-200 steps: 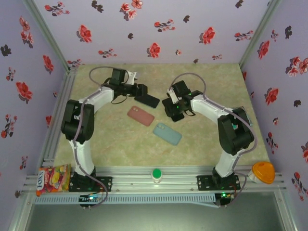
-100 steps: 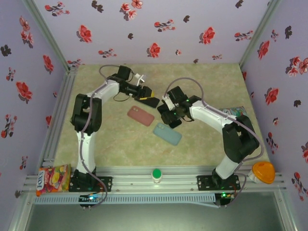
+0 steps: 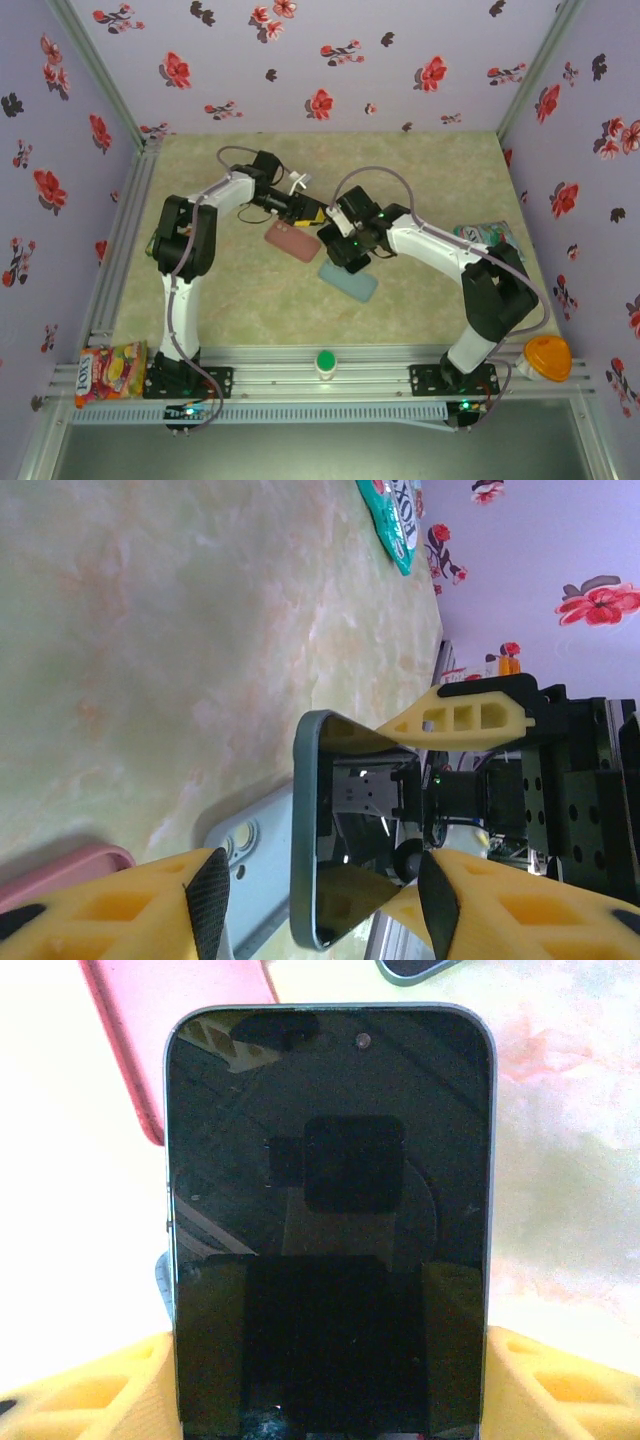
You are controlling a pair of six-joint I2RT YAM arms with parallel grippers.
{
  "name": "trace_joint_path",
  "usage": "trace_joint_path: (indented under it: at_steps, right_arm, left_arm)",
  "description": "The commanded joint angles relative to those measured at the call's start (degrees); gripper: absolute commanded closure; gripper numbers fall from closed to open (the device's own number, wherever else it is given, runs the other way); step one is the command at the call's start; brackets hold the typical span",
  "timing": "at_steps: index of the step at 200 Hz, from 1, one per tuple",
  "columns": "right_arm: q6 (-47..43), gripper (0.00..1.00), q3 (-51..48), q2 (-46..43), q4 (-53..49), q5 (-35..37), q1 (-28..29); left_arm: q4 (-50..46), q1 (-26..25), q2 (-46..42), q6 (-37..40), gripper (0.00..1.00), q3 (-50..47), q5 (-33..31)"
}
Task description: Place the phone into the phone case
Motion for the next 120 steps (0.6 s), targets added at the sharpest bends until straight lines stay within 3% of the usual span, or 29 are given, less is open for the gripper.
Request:
trace_joint_path:
  at_steps: [1, 40, 120]
  right_arm:
    - [-0.3, 0.38, 0.0, -2.0, -0.4, 0.4, 0.8]
    - [-0.5, 0.38, 0.3, -1.5, -0.6, 1.2, 1.6]
    - [-0.9, 0.39, 1.4, -0.6, -1.0, 2.2, 2.2]
  left_arm:
    - [-4.1, -0.4, 1.1, 2.6, 0.44, 0.8, 2.4]
    - [-10.0, -1.6, 3.8, 6.5, 0.45, 4.1, 2.8]
    - [-12.7, -2.2, 5.5, 9.6, 0.48, 5.2, 4.3]
